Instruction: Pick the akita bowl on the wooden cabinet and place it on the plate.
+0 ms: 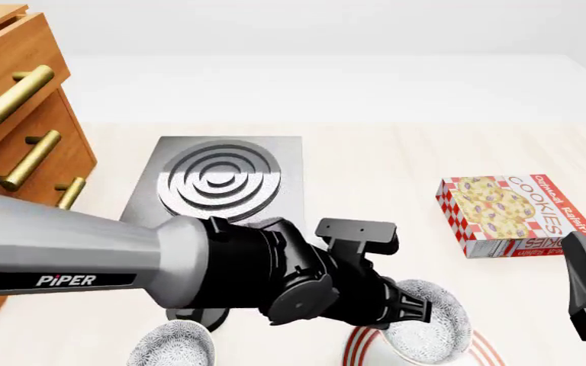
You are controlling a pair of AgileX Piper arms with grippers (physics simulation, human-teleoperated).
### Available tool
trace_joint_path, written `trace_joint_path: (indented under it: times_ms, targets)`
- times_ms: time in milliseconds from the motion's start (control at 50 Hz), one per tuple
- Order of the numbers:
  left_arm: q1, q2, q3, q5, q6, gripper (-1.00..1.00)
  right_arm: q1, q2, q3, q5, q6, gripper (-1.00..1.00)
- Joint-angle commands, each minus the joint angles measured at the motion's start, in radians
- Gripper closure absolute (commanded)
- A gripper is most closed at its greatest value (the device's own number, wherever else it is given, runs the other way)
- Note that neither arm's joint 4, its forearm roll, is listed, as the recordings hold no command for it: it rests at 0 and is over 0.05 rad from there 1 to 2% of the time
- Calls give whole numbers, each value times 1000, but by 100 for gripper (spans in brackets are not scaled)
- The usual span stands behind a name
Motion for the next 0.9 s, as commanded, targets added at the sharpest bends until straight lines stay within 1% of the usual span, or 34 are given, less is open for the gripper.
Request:
trace_joint_path:
  times_ms: [20,900]
  targets:
    - [-4,15,3,-21,-6,100,0,0,0,0,0,-100]
    - [-18,49,-8,-30,-17,100,0,0,0,0,0,-100]
